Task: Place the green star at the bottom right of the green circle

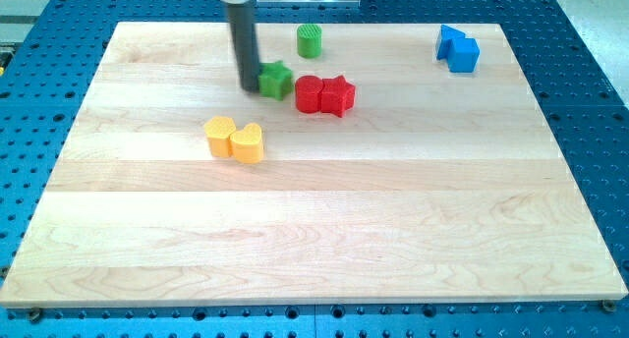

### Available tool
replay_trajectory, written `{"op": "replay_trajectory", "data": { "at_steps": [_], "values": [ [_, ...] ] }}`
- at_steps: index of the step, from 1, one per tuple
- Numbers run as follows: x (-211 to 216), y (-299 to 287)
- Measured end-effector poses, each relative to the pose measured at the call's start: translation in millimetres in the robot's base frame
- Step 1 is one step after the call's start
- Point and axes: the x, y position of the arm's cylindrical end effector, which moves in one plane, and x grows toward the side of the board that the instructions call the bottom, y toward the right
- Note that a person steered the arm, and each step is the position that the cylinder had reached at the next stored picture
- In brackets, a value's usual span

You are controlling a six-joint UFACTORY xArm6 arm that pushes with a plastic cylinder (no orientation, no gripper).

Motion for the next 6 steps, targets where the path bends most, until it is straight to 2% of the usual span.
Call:
{"op": "replay_trajectory", "data": {
  "at_steps": [1, 2, 3, 6],
  "values": [
    [24, -73],
    [52, -42],
    [51, 7],
    [-37, 63]
  ]
}}
